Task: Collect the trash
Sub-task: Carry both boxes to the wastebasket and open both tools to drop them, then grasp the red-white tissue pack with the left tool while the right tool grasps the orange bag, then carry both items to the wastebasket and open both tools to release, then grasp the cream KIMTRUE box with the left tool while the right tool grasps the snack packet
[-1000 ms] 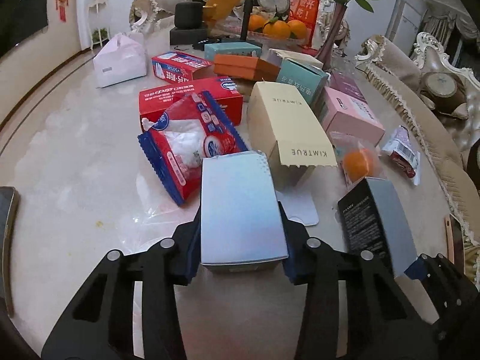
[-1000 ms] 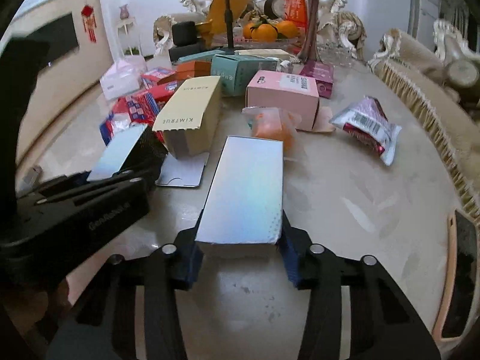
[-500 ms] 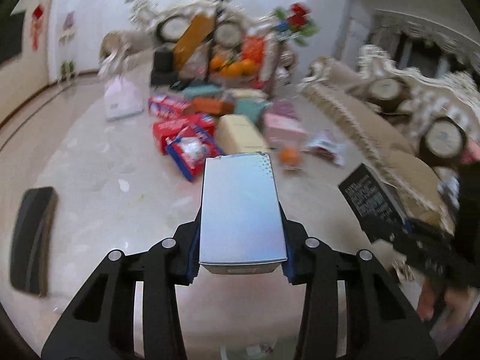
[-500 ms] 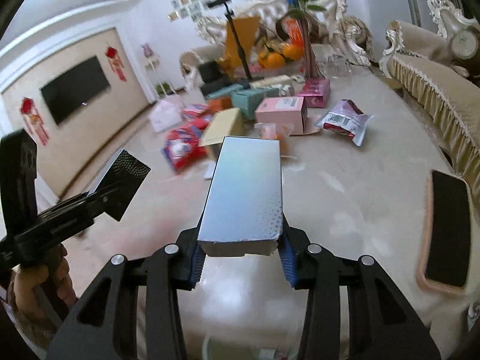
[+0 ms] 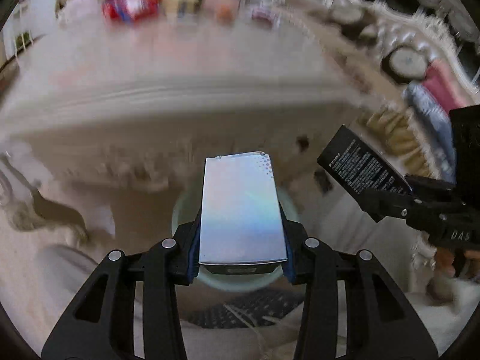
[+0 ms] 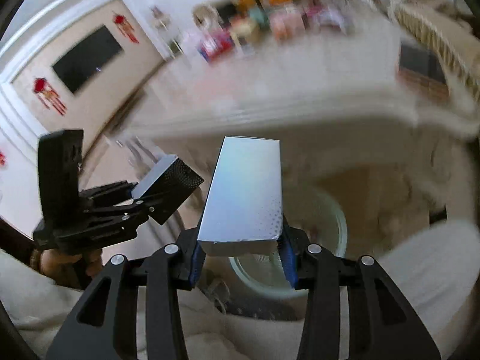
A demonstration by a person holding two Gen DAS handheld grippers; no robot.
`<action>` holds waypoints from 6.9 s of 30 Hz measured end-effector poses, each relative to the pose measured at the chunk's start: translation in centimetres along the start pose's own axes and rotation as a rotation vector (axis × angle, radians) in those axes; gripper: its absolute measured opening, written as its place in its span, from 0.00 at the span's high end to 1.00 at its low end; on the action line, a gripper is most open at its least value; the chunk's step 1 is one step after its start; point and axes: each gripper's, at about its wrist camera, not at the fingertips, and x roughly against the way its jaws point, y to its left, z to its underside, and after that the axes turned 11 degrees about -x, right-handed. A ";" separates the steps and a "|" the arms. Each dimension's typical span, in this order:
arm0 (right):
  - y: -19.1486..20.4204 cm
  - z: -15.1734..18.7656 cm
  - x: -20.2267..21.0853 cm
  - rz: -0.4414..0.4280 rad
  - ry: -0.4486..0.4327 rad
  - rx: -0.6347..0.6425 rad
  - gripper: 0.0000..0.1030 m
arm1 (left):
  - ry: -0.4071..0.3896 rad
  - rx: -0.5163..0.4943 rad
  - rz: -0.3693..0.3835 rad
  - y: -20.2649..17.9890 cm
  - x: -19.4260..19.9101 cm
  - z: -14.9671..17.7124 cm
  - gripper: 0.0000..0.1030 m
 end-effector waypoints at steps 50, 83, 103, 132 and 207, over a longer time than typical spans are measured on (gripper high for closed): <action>4.3 -11.1 1.5 0.101 -0.336 0.127 0.39 | -0.317 0.088 -0.213 6.9 9.8 -9.4 0.22; 3.2 -29.8 -11.7 0.212 -0.193 0.050 0.39 | -0.169 0.464 -0.427 20.2 -3.9 -25.5 0.21; 2.2 -22.7 -2.9 0.003 -0.306 0.020 0.67 | -0.390 0.225 -0.256 15.0 5.8 -19.0 0.62; -4.1 0.5 -8.5 0.089 0.130 -0.133 0.67 | 0.129 -0.022 0.035 0.7 -8.2 2.0 0.62; -5.0 -33.6 -6.9 0.249 -0.241 -0.089 0.67 | -0.142 0.150 -0.402 14.2 -5.7 -29.0 0.54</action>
